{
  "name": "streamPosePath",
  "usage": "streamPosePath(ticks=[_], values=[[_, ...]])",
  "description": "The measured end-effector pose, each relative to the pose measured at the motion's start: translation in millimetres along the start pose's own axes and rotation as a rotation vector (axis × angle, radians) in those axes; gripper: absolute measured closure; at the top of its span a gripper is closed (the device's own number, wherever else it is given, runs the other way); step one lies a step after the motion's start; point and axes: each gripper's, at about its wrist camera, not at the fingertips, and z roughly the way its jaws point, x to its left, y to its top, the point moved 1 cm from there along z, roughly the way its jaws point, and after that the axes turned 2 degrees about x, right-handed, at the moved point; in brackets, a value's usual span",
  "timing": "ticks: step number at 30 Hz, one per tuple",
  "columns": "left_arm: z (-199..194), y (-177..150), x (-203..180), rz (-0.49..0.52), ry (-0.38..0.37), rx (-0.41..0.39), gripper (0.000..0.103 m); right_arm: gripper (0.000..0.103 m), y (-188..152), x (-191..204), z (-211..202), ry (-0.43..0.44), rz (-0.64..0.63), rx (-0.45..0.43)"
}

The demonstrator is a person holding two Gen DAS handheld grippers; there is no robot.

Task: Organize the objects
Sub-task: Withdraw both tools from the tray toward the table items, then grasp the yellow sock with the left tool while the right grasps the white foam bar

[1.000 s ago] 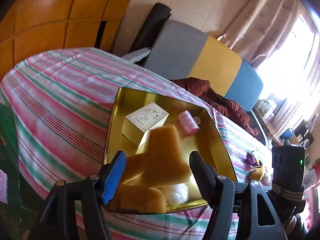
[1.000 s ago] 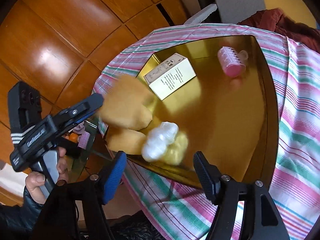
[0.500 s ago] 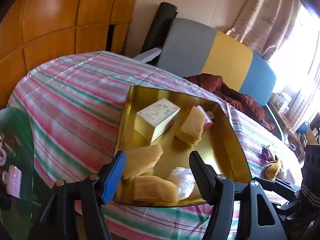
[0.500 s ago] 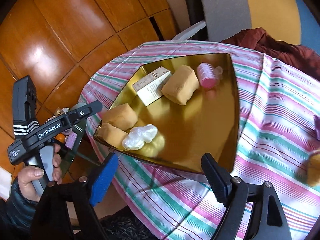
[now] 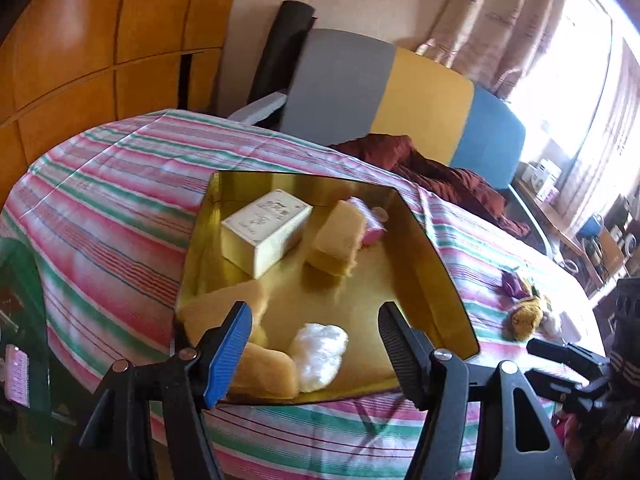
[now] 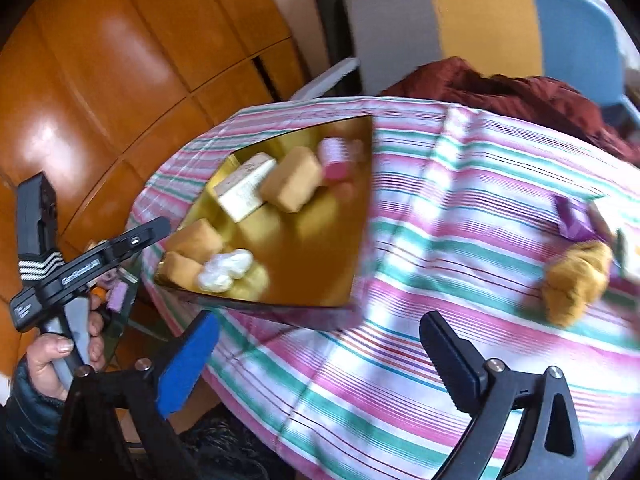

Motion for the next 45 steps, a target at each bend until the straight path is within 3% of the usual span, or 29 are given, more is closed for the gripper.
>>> streamPosePath(ticks=[8,16,23,28,30,33,45], values=[[7.5,-10.8,-40.3,0.097,-0.108,0.048,0.036,0.0,-21.8,-52.2,-32.5,-0.135,0.124,-0.037],[15.2,-13.8,-85.4,0.205,-0.17,0.096,0.036,0.0,-39.0,-107.1,-79.3,-0.286,0.219,-0.068],[19.7,-12.2,-140.3,0.346,-0.274,0.11,0.037,0.0,-55.7,-164.3,-130.8,-0.464,0.335,-0.107],[31.1,-15.3,-181.0,0.433,-0.336,0.115,0.037,0.0,-66.1,-202.4,-151.8,-0.517,0.45,-0.15],[38.6,-16.7,-198.4,0.473,-0.33,0.117,0.037,0.0,-69.2,-212.3,-152.4,-0.508,0.473,-0.156],[53.4,-17.3,-221.9,0.516,-0.356,0.145,0.036,0.0,-71.5,-219.6,-154.2,-0.43,0.504,-0.18],[123.7,-21.9,-287.9,0.503,-0.432,0.301,0.032,0.0,-83.5,-238.5,-158.8,-0.206,0.635,-0.255]])
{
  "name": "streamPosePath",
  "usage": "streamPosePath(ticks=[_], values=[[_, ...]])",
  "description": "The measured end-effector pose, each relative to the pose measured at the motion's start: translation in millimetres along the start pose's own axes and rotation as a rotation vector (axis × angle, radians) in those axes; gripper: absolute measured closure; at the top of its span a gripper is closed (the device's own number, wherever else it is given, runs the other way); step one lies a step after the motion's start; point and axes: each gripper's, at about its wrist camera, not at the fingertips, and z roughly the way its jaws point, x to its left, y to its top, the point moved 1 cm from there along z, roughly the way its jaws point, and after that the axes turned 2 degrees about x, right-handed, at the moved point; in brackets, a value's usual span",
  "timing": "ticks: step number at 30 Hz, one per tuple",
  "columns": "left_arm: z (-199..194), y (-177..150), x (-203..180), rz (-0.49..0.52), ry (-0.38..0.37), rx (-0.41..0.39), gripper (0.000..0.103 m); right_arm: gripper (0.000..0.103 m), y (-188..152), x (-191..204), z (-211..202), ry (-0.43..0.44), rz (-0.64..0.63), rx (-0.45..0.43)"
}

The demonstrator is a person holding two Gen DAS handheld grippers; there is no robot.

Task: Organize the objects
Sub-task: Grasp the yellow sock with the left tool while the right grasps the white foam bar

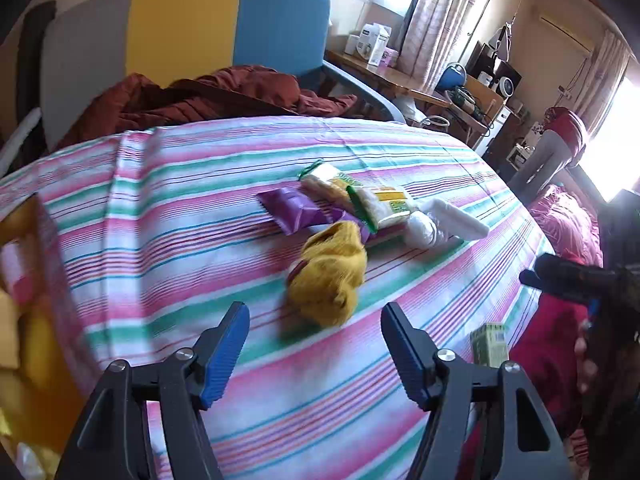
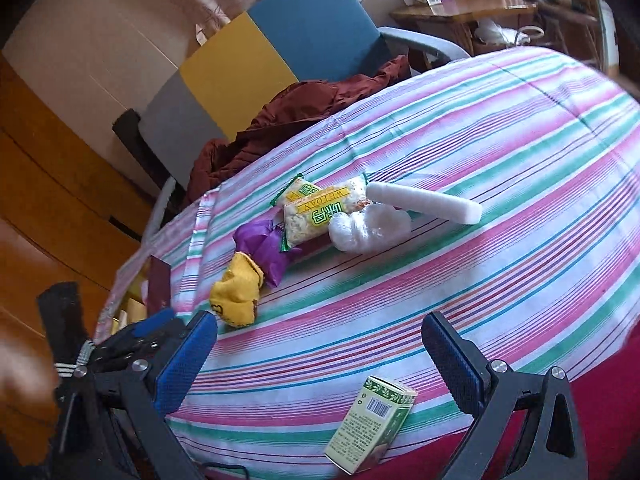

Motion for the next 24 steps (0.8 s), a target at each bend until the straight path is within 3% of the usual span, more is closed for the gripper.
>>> streamPosePath(ticks=[11,14,18,24], values=[[61.1,28.2,-11.2,0.034,0.071,0.09,0.033,0.0,2.0,-7.4,1.6,0.063,0.035,0.011],[71.6,26.9,-11.3,0.033,0.068,0.118,0.044,0.0,2.4,-7.9,2.8,0.067,0.04,0.019],[75.7,21.5,-9.4,0.057,0.066,0.097,0.059,0.0,3.1,-8.4,5.5,0.069,0.044,0.035],[52.4,5.8,-1.1,0.054,0.046,0.043,0.066,0.0,7.6,-4.1,14.0,0.008,0.009,0.112]])
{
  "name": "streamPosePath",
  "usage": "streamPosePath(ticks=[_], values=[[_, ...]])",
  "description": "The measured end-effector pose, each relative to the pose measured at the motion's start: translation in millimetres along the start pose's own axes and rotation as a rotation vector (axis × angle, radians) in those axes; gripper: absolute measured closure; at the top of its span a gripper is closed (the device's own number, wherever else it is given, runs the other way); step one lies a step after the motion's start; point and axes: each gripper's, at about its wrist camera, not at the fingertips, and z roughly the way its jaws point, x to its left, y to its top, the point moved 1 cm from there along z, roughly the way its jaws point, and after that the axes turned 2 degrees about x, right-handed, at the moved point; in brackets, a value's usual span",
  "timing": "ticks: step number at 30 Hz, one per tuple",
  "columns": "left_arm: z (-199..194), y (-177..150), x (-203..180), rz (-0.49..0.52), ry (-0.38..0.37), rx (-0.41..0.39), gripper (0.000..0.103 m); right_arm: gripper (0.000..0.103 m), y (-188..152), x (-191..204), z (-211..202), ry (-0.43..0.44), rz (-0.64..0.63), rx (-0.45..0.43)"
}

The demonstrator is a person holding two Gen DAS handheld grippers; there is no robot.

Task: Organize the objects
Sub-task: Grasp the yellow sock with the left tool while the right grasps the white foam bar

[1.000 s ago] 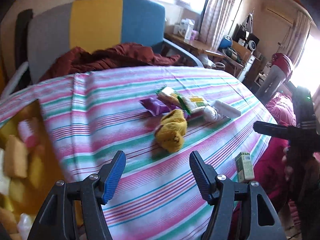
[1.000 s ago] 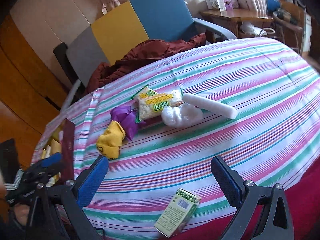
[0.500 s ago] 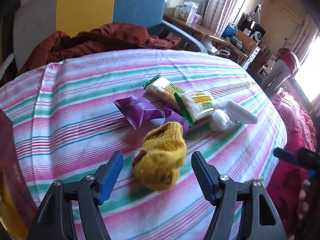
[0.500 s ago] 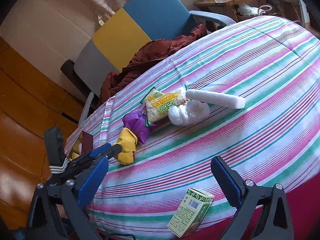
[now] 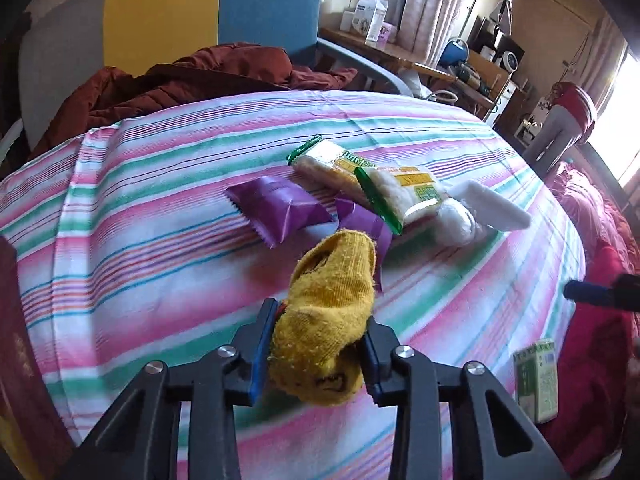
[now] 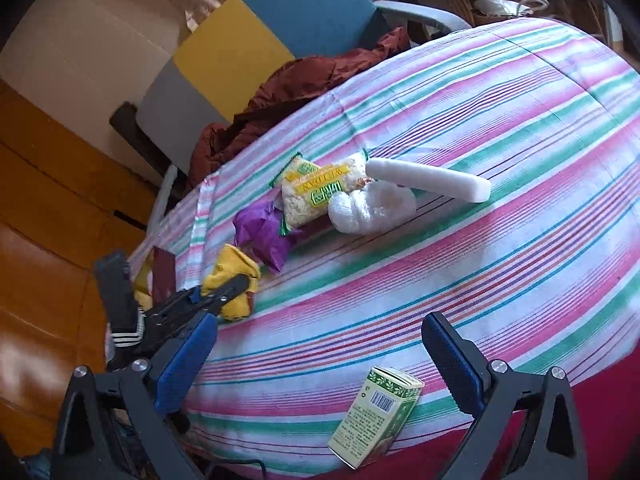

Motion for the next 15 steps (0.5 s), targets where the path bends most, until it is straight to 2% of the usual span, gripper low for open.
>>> streamPosePath(ticks=[2,6,9,11,15], values=[[-8.8,-8.7,1.6,0.002,0.003,-0.005,0.066,0.0,8.7,4.5,0.7,-0.057,-0.057,0.008],[-23.5,-22.3,3.8,-0.009,-0.013,-0.015,0.066,0.014,44.0,13.4,4.1,-0.223,-0.238,0.018],[-29.0,-29.4,7.8,-0.035,-0.029,-0.014,0.066,0.025,68.3,10.0,19.9,-0.344,-0.349,0.082],[-30.2,-33.1,9.1,-0.043,-0.03,-0.011,0.066,0.027,80.9,7.5,32.5,-0.426,-0.423,0.129],[-34.8,-38.6,12.2,-0.059,-0.033,-0.013,0.066,0.033,87.7,0.4,54.2,-0.516,-0.535,0.226]])
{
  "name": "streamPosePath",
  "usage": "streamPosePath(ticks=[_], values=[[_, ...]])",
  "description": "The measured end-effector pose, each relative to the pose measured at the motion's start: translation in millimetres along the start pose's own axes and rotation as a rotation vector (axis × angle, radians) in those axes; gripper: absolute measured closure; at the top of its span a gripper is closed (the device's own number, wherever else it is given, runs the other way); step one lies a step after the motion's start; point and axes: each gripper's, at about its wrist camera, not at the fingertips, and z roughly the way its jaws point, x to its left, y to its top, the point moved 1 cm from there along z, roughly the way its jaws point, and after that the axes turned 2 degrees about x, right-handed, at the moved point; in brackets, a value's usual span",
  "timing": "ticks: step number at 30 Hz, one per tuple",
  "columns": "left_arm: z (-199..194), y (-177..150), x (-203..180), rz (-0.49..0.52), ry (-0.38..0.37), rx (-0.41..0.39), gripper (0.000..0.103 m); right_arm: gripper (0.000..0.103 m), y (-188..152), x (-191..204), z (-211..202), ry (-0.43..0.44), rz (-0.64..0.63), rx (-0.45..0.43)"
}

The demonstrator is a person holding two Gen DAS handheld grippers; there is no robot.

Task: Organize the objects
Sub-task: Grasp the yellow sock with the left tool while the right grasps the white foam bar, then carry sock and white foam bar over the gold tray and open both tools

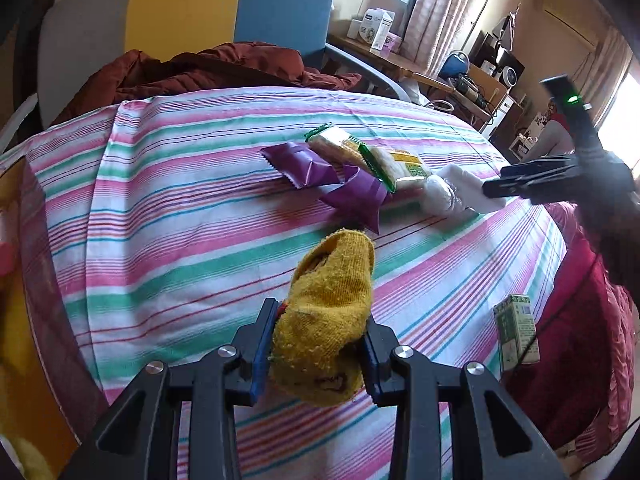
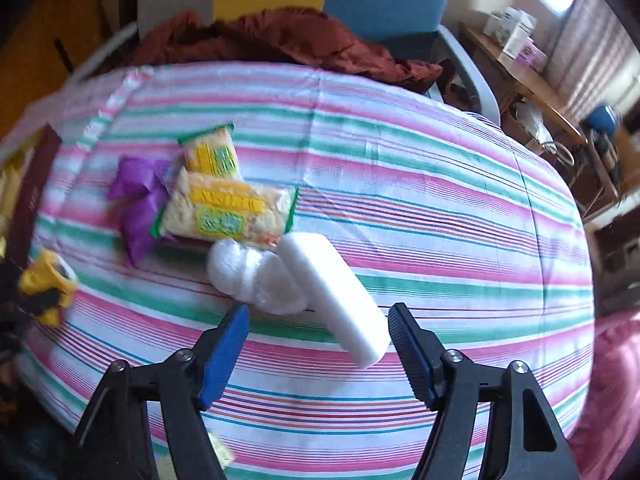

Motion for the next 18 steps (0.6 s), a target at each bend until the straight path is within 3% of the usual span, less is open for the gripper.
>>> streamPosePath(ticks=[2,4,6,13,18], values=[[-3.5,-0.6,0.0,0.0,-0.005,-0.008,0.066,0.039,1.7,-0.7,11.9,-0.03,-0.028,0.033],[-8.1,-0.4,-0.6,-0.003,-0.005,-0.019,0.066,0.061,3.4,-2.4,26.8,-0.069,-0.047,0.066],[-12.8,-0.4,-0.4,-0.007,-0.008,-0.028,0.066,0.072,4.6,-5.1,37.6,-0.103,-0.045,0.087],[-43.4,-5.7,6.7,-0.045,-0.026,-0.084,0.066,0.076,-2.7,-23.7,6.6,-0.115,0.029,0.006],[-79.6,-10.5,20.1,-0.09,-0.007,-0.16,0.066,0.076,-4.4,-11.5,-47.8,-0.068,0.069,-0.132]])
